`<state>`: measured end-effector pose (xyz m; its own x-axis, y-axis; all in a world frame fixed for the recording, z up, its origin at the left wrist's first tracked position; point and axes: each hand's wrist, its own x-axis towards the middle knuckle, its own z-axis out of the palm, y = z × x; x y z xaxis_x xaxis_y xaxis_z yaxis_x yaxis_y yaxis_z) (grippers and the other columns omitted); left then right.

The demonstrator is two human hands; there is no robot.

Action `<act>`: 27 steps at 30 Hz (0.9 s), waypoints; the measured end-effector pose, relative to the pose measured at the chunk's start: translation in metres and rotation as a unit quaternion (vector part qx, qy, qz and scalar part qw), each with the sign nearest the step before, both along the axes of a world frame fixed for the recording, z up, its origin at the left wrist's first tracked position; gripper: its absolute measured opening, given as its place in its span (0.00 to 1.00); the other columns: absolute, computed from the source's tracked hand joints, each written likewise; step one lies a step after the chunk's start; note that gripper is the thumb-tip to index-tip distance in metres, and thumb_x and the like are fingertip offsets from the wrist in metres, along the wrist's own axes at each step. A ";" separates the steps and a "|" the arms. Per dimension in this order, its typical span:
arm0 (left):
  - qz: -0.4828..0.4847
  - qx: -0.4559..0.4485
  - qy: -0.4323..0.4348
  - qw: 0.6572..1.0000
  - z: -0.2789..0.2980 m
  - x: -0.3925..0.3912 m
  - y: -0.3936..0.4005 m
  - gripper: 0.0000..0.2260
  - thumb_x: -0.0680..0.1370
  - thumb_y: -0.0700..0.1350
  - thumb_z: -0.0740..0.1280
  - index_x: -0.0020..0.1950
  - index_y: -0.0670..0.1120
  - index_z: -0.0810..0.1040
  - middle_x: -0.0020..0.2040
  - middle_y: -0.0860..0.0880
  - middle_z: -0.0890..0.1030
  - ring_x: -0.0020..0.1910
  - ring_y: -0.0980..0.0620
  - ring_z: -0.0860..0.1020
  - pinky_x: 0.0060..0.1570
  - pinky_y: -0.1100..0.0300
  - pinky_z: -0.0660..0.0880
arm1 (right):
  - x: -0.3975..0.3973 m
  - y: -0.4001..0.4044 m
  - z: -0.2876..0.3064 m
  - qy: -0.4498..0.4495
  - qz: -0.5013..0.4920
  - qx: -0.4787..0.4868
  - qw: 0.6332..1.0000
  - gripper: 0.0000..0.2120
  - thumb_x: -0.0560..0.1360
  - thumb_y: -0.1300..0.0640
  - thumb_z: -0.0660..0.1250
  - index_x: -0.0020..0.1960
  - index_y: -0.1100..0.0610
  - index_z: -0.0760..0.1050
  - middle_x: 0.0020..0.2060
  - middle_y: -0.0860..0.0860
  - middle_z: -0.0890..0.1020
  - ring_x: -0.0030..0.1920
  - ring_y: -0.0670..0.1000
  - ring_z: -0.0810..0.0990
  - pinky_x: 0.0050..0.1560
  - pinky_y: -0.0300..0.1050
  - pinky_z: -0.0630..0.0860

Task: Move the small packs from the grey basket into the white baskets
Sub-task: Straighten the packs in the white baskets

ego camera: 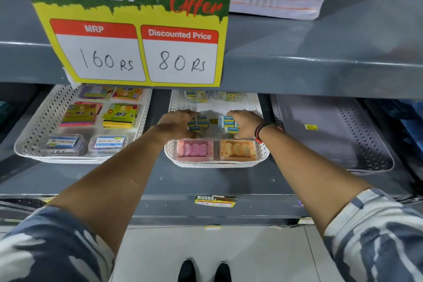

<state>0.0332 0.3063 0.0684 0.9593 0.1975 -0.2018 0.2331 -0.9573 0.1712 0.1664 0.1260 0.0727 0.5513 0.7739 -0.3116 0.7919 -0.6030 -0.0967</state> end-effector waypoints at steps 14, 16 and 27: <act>0.029 -0.062 -0.118 0.991 0.022 -0.047 0.016 0.28 0.78 0.53 0.63 0.75 0.45 0.60 0.75 0.47 0.63 0.74 0.49 0.60 0.70 0.58 0.59 | -0.017 -0.002 0.033 0.063 -0.020 0.096 0.993 0.33 0.72 0.56 0.71 0.73 0.56 0.62 0.72 0.56 0.68 0.72 0.55 0.67 0.72 0.49 0.64; 0.048 -0.052 -0.129 0.989 0.031 -0.065 0.031 0.27 0.78 0.52 0.63 0.74 0.45 0.62 0.75 0.46 0.64 0.74 0.49 0.61 0.70 0.57 0.59 | -0.028 0.003 0.040 0.077 -0.010 0.120 0.990 0.31 0.72 0.55 0.70 0.73 0.56 0.64 0.72 0.55 0.69 0.71 0.55 0.68 0.72 0.50 0.65; 0.118 -0.085 0.008 0.989 0.046 -0.167 0.143 0.29 0.69 0.66 0.66 0.61 0.48 0.77 0.61 0.46 0.80 0.60 0.44 0.77 0.64 0.48 0.70 | -0.149 0.110 0.060 0.122 0.057 0.271 0.953 0.19 0.73 0.55 0.69 0.64 0.53 0.75 0.61 0.50 0.81 0.61 0.52 0.79 0.66 0.48 0.72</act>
<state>-0.1340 0.4497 0.1142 0.8867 0.3777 -0.2666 0.4510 -0.8334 0.3195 0.0170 0.2355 0.1328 0.4159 0.9084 0.0434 0.7632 -0.3227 -0.5598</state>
